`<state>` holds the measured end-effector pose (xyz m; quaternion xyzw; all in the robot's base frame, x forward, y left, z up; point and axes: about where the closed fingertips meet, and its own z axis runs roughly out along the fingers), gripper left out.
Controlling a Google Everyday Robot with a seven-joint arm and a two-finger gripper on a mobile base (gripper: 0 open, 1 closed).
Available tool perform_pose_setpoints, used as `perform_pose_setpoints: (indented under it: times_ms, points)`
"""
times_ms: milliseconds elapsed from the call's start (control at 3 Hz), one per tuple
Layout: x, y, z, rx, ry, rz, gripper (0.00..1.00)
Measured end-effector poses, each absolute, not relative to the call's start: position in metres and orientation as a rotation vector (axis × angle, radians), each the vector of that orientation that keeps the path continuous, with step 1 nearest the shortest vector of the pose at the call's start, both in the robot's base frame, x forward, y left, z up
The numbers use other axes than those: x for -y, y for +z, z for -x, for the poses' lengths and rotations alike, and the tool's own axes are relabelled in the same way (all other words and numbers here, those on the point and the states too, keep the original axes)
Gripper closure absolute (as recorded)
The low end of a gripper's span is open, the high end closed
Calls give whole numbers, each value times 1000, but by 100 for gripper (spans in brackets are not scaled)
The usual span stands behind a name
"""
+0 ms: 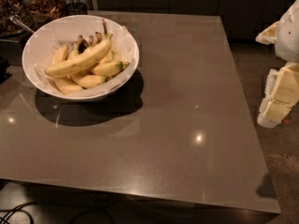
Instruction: Pick banana from white bowl
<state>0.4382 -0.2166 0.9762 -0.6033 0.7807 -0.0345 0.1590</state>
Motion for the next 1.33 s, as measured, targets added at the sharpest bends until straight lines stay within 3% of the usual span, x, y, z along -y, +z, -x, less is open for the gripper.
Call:
perform_pose_setpoints:
  times_ms: [667,1333]
  points:
    - [210,979,-443,-2289,-78,1712,0]
    - [160,980,-464,-2338,-128,1819,0]
